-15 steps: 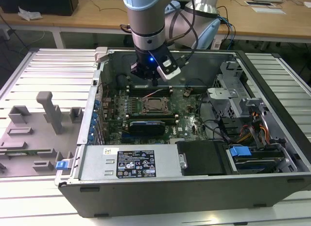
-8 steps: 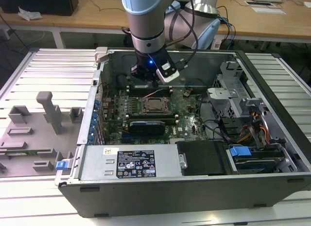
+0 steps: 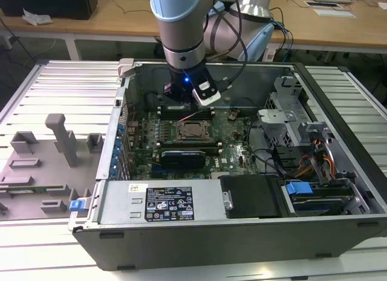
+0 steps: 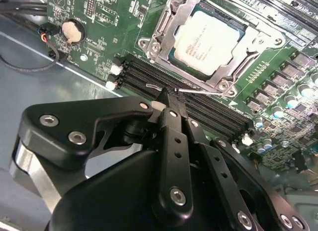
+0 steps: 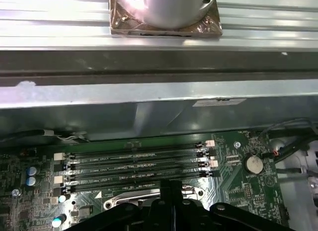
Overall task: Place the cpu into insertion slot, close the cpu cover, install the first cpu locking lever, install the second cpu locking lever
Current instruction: 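Install the first cpu locking lever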
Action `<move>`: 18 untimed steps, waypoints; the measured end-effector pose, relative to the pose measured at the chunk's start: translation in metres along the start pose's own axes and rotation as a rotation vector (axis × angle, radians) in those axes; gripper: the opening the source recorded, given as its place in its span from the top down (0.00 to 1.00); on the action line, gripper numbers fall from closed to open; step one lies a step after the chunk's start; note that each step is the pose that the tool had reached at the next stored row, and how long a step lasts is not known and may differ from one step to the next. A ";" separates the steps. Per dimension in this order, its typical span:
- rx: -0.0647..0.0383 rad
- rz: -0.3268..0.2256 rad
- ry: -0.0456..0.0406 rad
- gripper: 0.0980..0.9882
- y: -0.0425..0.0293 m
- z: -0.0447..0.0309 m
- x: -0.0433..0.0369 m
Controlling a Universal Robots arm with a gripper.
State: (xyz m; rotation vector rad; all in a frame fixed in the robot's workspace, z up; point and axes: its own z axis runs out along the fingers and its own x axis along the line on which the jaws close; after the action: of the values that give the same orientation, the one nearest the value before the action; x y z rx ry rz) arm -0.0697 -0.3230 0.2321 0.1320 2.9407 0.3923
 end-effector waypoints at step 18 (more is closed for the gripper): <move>0.004 0.009 -0.0009 0.99 0.0030 0.0123 0.0026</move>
State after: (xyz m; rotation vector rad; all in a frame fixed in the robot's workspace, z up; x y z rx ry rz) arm -0.0698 -0.3167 0.2208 0.1461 2.9412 0.3874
